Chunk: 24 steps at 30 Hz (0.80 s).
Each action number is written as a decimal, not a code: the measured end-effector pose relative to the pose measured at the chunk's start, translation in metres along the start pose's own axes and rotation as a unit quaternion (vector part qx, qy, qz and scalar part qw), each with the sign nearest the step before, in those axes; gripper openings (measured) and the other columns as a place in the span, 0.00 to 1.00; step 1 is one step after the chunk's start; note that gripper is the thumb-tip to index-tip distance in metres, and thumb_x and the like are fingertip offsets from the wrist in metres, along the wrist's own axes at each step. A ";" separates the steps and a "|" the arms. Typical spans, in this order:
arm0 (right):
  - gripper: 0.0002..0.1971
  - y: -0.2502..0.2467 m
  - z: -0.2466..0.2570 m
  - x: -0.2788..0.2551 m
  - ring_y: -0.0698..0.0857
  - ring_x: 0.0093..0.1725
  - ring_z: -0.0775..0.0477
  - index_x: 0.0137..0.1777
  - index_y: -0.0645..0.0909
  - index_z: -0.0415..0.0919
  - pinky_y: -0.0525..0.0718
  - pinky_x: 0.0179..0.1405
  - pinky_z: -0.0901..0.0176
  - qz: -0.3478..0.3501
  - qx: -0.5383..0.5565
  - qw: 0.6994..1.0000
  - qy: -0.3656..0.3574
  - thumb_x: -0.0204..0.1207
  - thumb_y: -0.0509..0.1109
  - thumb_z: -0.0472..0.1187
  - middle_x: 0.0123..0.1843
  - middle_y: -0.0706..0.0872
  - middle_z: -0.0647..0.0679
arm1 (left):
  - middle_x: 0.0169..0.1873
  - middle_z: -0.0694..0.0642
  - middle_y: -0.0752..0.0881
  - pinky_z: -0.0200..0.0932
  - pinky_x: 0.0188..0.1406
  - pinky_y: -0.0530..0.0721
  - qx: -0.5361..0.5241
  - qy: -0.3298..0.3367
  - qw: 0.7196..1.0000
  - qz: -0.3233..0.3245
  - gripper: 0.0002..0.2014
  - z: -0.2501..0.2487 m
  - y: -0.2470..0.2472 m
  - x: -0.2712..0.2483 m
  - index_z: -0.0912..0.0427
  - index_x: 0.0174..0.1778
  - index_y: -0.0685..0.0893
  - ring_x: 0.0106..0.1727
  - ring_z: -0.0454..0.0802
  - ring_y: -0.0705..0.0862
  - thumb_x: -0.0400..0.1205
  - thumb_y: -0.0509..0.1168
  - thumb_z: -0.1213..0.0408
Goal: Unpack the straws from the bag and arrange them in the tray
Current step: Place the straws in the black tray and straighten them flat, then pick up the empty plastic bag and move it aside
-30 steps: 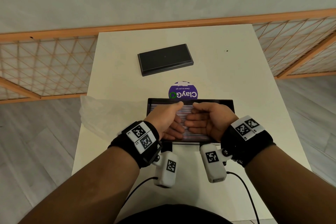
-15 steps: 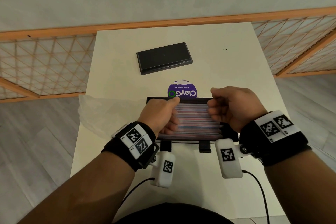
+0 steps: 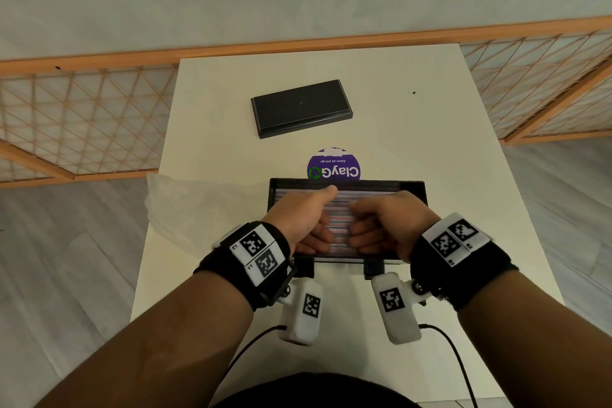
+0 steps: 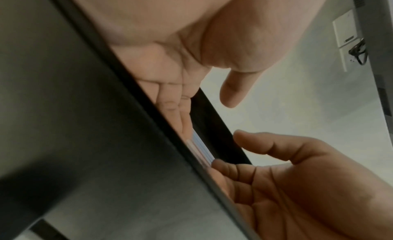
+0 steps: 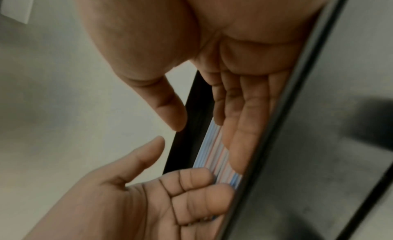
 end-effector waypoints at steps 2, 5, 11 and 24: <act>0.14 0.000 -0.002 0.001 0.91 0.34 0.37 0.49 0.82 0.31 0.87 0.33 0.52 0.007 0.008 1.000 0.011 0.76 0.74 0.44 0.34 0.90 0.37 | 0.33 0.61 0.90 0.42 0.34 0.83 0.001 -0.005 1.000 0.000 0.28 0.001 -0.001 0.001 0.63 0.45 0.83 0.31 0.57 0.88 0.85 0.60 0.37; 0.13 -0.001 -0.002 0.001 0.91 0.36 0.35 0.48 0.82 0.31 0.87 0.34 0.51 0.012 0.012 1.000 0.018 0.76 0.74 0.44 0.35 0.90 0.36 | 0.33 0.62 0.90 0.42 0.34 0.83 0.004 -0.011 1.000 -0.002 0.29 0.002 0.000 0.003 0.63 0.44 0.83 0.30 0.57 0.88 0.85 0.59 0.36; 0.13 0.001 0.003 0.004 0.91 0.36 0.36 0.48 0.83 0.32 0.87 0.33 0.51 0.010 0.052 0.999 0.008 0.77 0.73 0.44 0.37 0.90 0.35 | 0.35 0.64 0.91 0.43 0.36 0.84 0.008 -0.007 1.000 -0.014 0.32 0.001 -0.003 0.002 0.65 0.46 0.85 0.31 0.57 0.89 0.85 0.58 0.35; 0.08 -0.001 0.016 -0.005 0.88 0.27 0.42 0.44 0.81 0.36 0.88 0.28 0.53 0.017 0.120 0.992 -0.021 0.79 0.71 0.41 0.30 0.87 0.41 | 0.30 0.58 0.89 0.40 0.22 0.77 0.011 0.145 0.974 -0.174 0.20 -0.056 -0.071 -0.042 0.61 0.40 0.84 0.22 0.53 0.83 0.86 0.65 0.47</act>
Point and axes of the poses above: each hand's wrist, its own x-axis towards the middle knuckle, its own y-axis out of the palm, z = x × y, the point moved 7 cm from there along x, towards the middle knuckle
